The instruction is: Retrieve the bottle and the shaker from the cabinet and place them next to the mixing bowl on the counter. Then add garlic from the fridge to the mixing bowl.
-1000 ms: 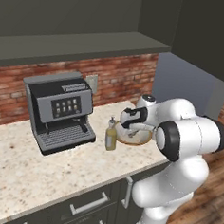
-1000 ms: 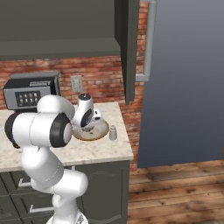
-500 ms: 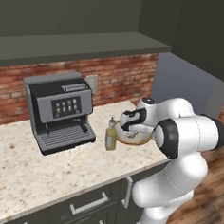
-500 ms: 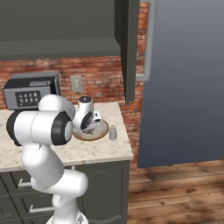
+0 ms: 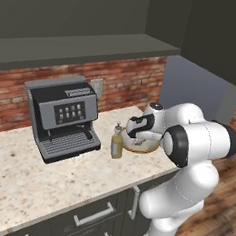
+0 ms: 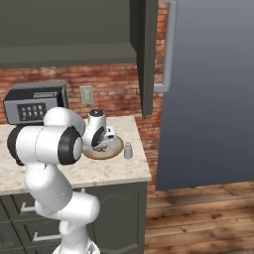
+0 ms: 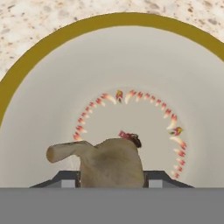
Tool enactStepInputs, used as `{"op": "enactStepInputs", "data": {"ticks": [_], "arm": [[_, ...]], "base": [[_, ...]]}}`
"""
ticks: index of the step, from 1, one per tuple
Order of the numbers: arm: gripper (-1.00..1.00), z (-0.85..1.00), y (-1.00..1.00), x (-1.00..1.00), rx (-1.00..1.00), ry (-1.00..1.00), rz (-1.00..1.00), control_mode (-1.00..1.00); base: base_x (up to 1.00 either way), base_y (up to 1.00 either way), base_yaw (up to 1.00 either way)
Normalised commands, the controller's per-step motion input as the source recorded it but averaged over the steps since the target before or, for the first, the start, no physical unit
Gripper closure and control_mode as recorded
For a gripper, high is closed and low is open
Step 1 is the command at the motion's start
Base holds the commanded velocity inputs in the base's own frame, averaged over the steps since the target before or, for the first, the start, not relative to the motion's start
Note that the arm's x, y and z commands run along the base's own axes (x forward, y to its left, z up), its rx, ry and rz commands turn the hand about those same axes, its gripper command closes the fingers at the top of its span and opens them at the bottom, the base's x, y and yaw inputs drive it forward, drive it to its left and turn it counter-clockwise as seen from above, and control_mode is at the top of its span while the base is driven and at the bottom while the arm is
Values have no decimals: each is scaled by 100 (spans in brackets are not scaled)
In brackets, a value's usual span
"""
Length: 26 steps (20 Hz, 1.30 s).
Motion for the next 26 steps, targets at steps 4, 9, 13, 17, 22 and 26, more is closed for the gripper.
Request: {"op": "enactStepInputs", "data": {"ticks": [4,9,13,17,22,26], "arm": [[-100,4,0,0,0,0,0,-100],[-100,57,-2,-11,0,0,0,-100],[-100,83,0,-20,0,0,0,-100],[-100,75,0,-36,0,0,0,-100],[-100,74,-3,-69,0,-5,-1,-100],[-100,54,-7,-99,0,-7,-5,-100]], "base": [[0,0,0],[0,0,0],[0,0,0],[0,0,0],[0,0,0],[0,0,0]]}}
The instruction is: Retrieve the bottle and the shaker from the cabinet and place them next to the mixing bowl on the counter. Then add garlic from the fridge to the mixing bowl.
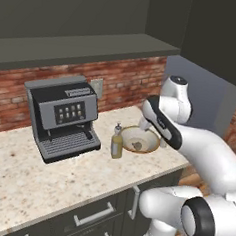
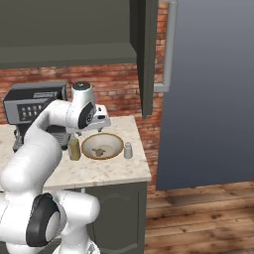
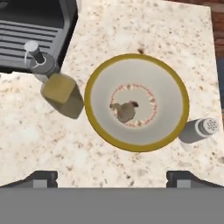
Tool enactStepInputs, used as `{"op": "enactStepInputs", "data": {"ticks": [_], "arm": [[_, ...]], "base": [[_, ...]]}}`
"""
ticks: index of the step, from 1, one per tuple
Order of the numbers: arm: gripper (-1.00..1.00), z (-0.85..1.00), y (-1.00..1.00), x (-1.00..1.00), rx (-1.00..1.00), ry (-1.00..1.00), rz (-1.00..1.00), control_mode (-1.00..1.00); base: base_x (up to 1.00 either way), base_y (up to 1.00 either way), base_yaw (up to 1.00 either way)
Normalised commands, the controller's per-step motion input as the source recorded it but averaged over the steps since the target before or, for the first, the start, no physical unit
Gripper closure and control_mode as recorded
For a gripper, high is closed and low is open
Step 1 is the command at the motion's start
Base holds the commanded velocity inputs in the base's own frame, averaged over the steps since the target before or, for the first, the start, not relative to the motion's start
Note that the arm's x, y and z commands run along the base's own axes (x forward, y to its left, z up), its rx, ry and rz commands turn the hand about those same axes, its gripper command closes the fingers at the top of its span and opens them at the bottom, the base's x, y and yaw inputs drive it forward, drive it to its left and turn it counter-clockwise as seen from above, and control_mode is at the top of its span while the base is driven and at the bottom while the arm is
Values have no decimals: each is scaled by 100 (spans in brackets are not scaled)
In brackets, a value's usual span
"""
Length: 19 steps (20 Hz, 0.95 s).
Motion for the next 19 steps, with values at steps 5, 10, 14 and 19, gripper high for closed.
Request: {"op": "enactStepInputs", "data": {"ticks": [5,10,14,19], "arm": [[-100,55,-1,-100,0,-10,-5,-100],[-100,78,0,-88,0,-15,-4,-100],[-100,76,0,-89,0,-15,-3,-100],[-100,68,0,-85,0,-14,-3,-100]], "base": [[0,0,0],[0,0,0],[0,0,0],[0,0,0]]}}
